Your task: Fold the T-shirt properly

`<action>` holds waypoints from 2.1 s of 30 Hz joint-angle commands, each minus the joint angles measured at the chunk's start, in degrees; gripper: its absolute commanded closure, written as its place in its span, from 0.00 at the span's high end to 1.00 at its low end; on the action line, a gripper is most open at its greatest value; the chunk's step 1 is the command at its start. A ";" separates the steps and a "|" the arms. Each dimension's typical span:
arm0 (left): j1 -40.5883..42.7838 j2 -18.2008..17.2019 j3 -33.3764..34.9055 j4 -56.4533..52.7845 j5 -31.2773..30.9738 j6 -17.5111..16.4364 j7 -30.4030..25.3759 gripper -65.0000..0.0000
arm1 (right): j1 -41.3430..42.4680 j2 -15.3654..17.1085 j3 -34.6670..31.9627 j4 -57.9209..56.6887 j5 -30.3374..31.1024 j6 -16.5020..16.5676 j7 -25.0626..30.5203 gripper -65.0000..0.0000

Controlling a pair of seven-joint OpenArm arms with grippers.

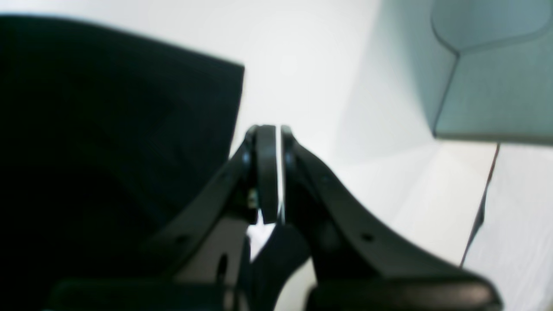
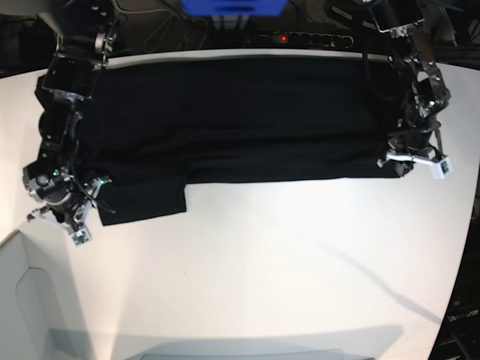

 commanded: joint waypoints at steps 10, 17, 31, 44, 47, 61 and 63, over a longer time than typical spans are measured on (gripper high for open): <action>-0.35 -0.92 -0.31 1.19 -0.32 -0.25 -1.22 0.00 | 2.61 -2.52 0.07 -4.89 0.18 0.27 -0.38 0.52; -0.43 -0.92 -0.31 1.19 -0.32 -0.25 -1.22 0.00 | 4.81 -2.78 0.16 -14.21 0.18 0.27 4.01 0.64; -0.43 -0.92 -0.31 1.19 -0.32 -0.25 -1.22 0.00 | 6.92 -2.52 4.82 -23.88 0.18 0.45 6.47 0.56; -0.52 -0.92 -0.31 1.19 -0.32 -0.25 -1.31 0.00 | 6.83 -2.08 5.08 -22.13 0.18 0.71 7.53 0.00; -0.52 -0.92 -0.31 1.28 -0.49 -0.25 -1.31 0.00 | 5.95 -2.34 5.08 -16.85 0.09 1.11 6.74 0.00; 1.76 -0.48 -3.83 14.90 -0.84 -0.25 -1.22 0.00 | -8.91 -5.24 4.82 17.79 0.26 1.11 4.19 0.00; 2.64 -0.48 -3.92 15.52 -0.84 -0.25 -1.22 0.00 | -11.28 -6.21 4.82 21.74 0.26 1.11 4.45 0.00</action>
